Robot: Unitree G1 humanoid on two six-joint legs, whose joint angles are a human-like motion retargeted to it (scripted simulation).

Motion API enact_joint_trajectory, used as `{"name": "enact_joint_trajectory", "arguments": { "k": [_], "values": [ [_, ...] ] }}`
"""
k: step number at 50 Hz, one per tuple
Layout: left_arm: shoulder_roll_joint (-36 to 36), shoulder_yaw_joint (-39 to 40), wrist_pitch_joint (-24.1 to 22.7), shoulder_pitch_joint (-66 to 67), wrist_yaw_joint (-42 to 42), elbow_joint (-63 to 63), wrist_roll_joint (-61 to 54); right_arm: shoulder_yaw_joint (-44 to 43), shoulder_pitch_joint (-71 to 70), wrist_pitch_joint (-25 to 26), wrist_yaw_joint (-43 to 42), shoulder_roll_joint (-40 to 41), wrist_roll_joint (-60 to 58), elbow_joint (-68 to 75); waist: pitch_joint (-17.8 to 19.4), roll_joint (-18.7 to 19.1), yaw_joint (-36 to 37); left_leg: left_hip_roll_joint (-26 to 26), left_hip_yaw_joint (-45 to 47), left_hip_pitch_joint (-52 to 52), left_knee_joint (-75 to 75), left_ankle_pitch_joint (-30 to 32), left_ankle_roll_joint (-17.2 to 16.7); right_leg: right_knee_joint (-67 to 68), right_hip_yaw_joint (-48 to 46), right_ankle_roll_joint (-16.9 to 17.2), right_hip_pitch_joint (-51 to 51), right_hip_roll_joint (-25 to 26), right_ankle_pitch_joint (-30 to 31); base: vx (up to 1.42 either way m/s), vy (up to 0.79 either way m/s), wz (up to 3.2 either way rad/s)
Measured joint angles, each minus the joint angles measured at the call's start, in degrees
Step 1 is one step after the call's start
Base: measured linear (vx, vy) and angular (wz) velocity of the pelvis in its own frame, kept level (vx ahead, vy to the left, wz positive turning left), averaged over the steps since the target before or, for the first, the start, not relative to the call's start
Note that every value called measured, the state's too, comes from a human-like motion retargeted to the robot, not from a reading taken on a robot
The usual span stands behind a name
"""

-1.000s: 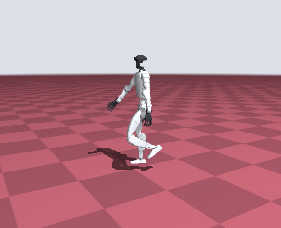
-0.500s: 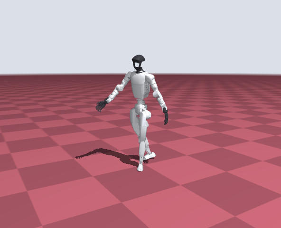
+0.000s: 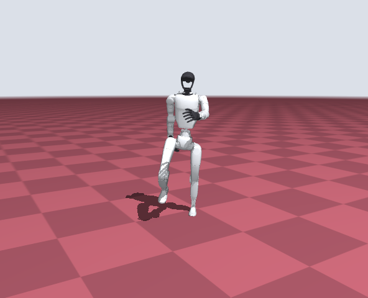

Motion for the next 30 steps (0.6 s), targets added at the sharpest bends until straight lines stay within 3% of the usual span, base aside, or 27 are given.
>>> {"name": "enact_joint_trajectory", "arguments": {
  "k": [3, 5, 8, 10, 12, 13, 15, 18, 20, 23, 25, 27, 28, 30],
  "values": [
    [-1.1, -1.6, -2.2, 4.8, 0.2, -2.7, 4.5, -2.3, -3.7, -2.1, -1.7, -3.6, 3.6, -2.2, 0.6, -0.4, -0.5, -0.3, -4.0, 2.8, 0.0, -0.6, 0.2, -24.1, -0.4, 4.7, 9.5, 1.8, 0.3, 0.48, -0.14, 1.32],
    [-2.4, -1.8, -4.3, 9.9, 6.6, -4.5, 3.3, -6.6, -7.8, -3.9, -8.0, -6.7, 7.3, -2.5, 1.8, -0.8, -1.0, -1.0, -7.1, 4.7, 0.3, -0.6, 0.4, -46.5, -0.9, 7.4, 19.4, 2.1, 2.8, 0.51, -0.15, 1.51],
    [-4.4, -3.4, -5.3, 19.4, 6.3, -1.8, 2.6, -13.7, -16.0, -3.0, -13.9, -11.8, 11.3, -0.1, 4.0, -3.8, 1.8, -5.8, -10.9, 7.9, 2.7, -0.4, 1.5, -82.8, -4.3, 9.8, 37.6, -1.2, 15.6, 0.57, -0.21, 0.85],
    [-5.6, -4.5, -4.8, 26.3, 2.5, 5.5, 5.2, -15.5, -21.2, -2.1, -15.7, -14.3, 13.0, 1.8, 5.3, -6.1, 7.5, -9.7, -10.7, 9.3, 6.6, 1.1, 2.4, -94.8, -4.1, 10.3, 45.6, -2.7, 25.0, 0.56, -0.28, -0.38],
    [-6.5, -4.4, -3.1, 33.7, -5.2, 18.5, 11.2, -10.5, -26.0, -2.6, -15.1, -15.5, 19.3, 2.7, 5.6, -9.3, 12.5, -14.5, -4.5, 0.8, 27.8, 0.3, 0.1, -94.7, -2.8, 9.4, 48.3, -6.2, 25.6, 0.43, -0.28, -0.43],
    [-7.0, -2.8, -0.6, 36.7, -11.2, 25.8, 12.7, -8.5, -29.1, -0.9, -12.8, -16.5, 18.4, 2.8, 3.6, -9.6, 14.1, -14.4, -1.0, -7.6, 40.6, -2.0, -0.6, -96.2, -2.2, 8.7, 47.6, -6.2, 26.4, 0.35, -0.19, 0.15],
    [-6.9, 0.6, -1.3, 43.8, -12.0, 37.9, 6.4, -9.6, -34.9, -3.1, -16.8, -19.8, 15.5, 1.1, -0.9, -8.7, 14.8, -8.3, 10.1, -31.4, 77.3, -2.5, -5.2, -91.9, -3.9, 7.4, 42.5, -6.9, 22.3, 0.36, -0.06, 0.65],
    [-2.0, 8.1, 1.5, 54.8, -18.6, 47.5, 4.2, -10.7, -45.3, -2.4, -14.3, -22.3, 15.3, -4.1, -3.5, -12.6, 17.0, -5.5, 16.8, -46.7, 100.3, -15.0, 4.4, -93.5, -3.4, 7.5, 41.5, -9.5, 21.9, 0.38, -0.11, 0.19],
    [1.6, 12.3, 0.3, 63.6, -19.7, 47.3, 2.2, -12.6, -51.6, -4.1, -15.7, -23.5, 17.6, -8.7, -3.8, -14.7, 19.2, -3.3, 20.9, -54.2, 112.4, -18.4, 7.3, -93.5, -2.6, 8.0, 42.1, -10.8, 20.7, 0.46, -0.09, -0.27],
    [5.9, 13.7, -4.1, 76.4, -21.1, 42.5, -4.8, -13.4, -58.4, -10.1, -22.0, -24.3, 26.6, -17.5, -3.9, -16.3, 23.1, 0.5, 24.0, -62.3, 122.2, -20.1, 8.3, -96.8, -2.2, 9.0, 45.7, -10.7, 20.3, 0.52, -0.09, -0.42],
    [7.9, 13.4, -7.2, 83.3, -18.8, 40.4, -10.6, -13.6, -61.4, -15.8, -29.0, -24.8, 32.7, -23.5, -2.7, -15.7, 27.1, 3.7, 24.5, -64.4, 124.8, -19.3, 5.4, -98.3, -1.5, 9.6, 49.5, -9.4, 19.5, 0.55, -0.06, -0.68],
    [9.0, 12.7, -7.3, 87.4, -21.4, 41.1, -12.5, -12.9, -64.4, -18.4, -30.5, -24.5, 35.9, -27.6, -3.1, -16.8, 29.1, 3.6, 25.8, -65.9, 121.5, -20.8, 7.1, -100.4, -1.1, 10.4, 51.3, -9.8, 20.1, 0.50, 0.00, -0.54],
    [9.2, 13.6, -7.7, 88.9, -19.6, 41.9, -13.4, -13.0, -65.7, -20.0, -33.2, -24.3, 36.5, -29.1, -2.4, -16.1, 30.9, 5.8, 25.9, -65.3, 120.0, -19.7, 5.3, -98.7, -0.4, 10.1, 52.1, -9.0, 18.5, 0.50, 0.02, -0.55],
    [8.6, 13.6, -5.7, 90.4, -22.8, 43.9, -12.8, -12.1, -68.0, -19.6, -32.1, -23.1, 36.8, -30.4, -3.5, -17.3, 30.8, 5.4, 27.6, -64.4, 111.2, -21.1, 8.5, -98.6, -0.6, 10.1, 52.1, -9.4, 18.1, 0.44, 0.04, 0.00]
  ]
}}
